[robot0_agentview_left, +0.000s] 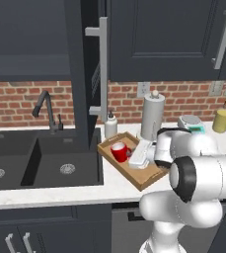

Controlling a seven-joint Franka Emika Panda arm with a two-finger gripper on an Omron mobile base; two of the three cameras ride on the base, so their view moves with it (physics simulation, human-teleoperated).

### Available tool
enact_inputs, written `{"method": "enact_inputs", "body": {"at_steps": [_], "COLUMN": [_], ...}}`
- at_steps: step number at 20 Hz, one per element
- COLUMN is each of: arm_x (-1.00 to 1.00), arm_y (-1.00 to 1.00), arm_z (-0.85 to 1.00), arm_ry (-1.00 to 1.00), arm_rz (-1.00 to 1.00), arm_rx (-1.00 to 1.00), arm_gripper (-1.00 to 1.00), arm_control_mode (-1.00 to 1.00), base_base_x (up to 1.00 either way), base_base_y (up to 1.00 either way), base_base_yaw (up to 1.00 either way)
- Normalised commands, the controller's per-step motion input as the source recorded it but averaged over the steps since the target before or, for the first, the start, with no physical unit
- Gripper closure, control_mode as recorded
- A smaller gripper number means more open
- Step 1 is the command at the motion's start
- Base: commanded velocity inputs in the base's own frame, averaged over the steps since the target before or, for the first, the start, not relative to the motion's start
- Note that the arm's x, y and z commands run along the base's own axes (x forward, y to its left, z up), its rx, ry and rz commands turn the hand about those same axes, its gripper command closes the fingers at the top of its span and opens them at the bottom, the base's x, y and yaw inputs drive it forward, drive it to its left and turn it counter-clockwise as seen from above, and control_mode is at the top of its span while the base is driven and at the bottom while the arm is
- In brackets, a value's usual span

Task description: Pick the kettle from the counter and place it on the tray. Then pick the mug from the cabinet and place it on the tray. Then close the cabinet doors.

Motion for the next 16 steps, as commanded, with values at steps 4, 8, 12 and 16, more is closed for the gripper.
{"method": "enact_inputs", "body": {"at_steps": [4,8,12,16], "arm_x": [0.0,0.01,0.01,0.0], "arm_y": [-0.07,-0.06,-0.03,0.0], "arm_z": [-0.07,-0.05,-0.09,-0.19], "arm_ry": [-0.06,-0.04,0.0,0.0], "arm_rz": [0.13,0.13,0.12,0.08], "arm_rx": [0.0,0.0,0.0,0.0], "arm_gripper": [1.0,1.0,1.0,-1.0], "arm_control_mode": [-1.0,-1.0,-1.0,-1.0], "base_base_x": [0.0,0.0,0.0,0.0], "base_base_y": [0.0,0.0,0.0,0.0], "base_base_yaw": [0.0,0.0,0.0,0.0]}}
